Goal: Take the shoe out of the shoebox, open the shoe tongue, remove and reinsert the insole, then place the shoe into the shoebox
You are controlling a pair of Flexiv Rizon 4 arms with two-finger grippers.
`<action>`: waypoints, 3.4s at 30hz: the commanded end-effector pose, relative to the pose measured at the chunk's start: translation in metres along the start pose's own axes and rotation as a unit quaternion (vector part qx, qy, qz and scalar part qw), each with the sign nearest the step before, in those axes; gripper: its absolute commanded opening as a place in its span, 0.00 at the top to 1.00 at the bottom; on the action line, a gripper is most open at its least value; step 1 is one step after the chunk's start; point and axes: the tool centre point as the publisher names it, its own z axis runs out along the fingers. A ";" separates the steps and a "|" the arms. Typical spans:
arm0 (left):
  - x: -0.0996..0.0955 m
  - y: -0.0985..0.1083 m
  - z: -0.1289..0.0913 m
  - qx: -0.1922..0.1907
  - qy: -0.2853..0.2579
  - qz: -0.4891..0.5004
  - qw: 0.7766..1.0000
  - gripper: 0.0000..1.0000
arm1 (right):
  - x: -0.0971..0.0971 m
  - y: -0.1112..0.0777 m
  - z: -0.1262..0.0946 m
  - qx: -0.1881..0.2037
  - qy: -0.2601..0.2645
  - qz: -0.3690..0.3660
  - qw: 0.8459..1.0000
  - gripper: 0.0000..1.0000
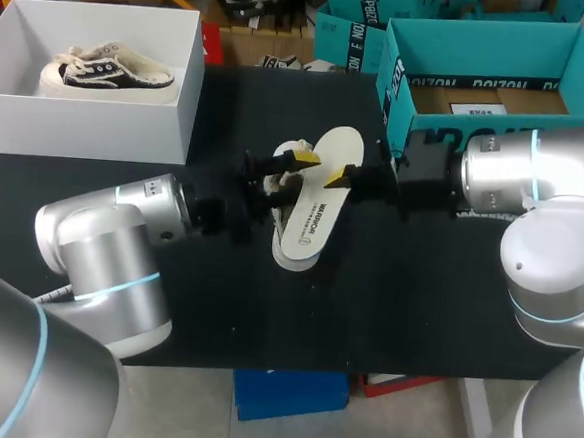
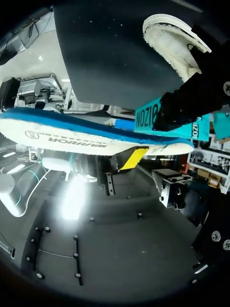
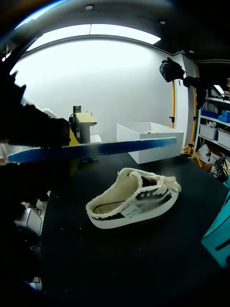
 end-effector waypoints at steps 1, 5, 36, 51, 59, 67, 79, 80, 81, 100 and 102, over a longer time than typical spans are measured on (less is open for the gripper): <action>0.000 -0.002 0.004 -0.015 0.001 0.002 1.000 0.76 | 0.001 0.000 0.001 0.000 -0.001 0.000 1.000 1.00; 0.000 -0.002 0.005 -0.015 0.002 0.001 1.000 1.00 | 0.001 0.000 0.001 0.000 -0.001 0.000 1.000 1.00; 0.034 -0.012 -0.086 -0.062 0.335 -0.027 0.940 1.00 | -0.013 -0.054 -0.078 -0.159 -0.174 0.000 0.972 0.00; 0.049 -0.012 -0.103 -0.064 0.409 -0.082 0.907 1.00 | -0.022 -0.084 -0.102 -0.230 -0.196 0.024 0.953 0.00; 0.054 -0.014 -0.094 -0.027 0.456 -0.071 0.887 1.00 | -0.022 -0.084 -0.102 -0.230 -0.196 0.024 0.953 0.00; 0.069 -0.009 -0.079 0.020 0.516 -0.046 0.855 1.00 | -0.022 -0.084 -0.102 -0.230 -0.196 0.024 0.953 0.00; 0.091 0.009 -0.057 0.019 0.566 -0.029 0.823 1.00 | -0.022 -0.084 -0.102 -0.230 -0.196 0.024 0.953 0.00; 0.092 0.009 -0.056 0.020 0.569 -0.026 0.821 1.00 | -0.022 -0.084 -0.102 -0.230 -0.196 0.024 0.953 0.00; 0.094 0.010 -0.054 0.021 0.573 -0.023 0.819 1.00 | -0.022 -0.084 -0.102 -0.230 -0.196 0.024 0.953 0.00; 0.103 0.026 -0.050 0.001 0.600 0.036 0.799 1.00 | -0.022 -0.084 -0.102 -0.230 -0.196 0.024 0.953 0.00; 0.102 0.027 -0.051 -0.001 0.599 0.037 0.800 1.00 | -0.022 -0.084 -0.102 -0.230 -0.196 0.024 0.953 0.00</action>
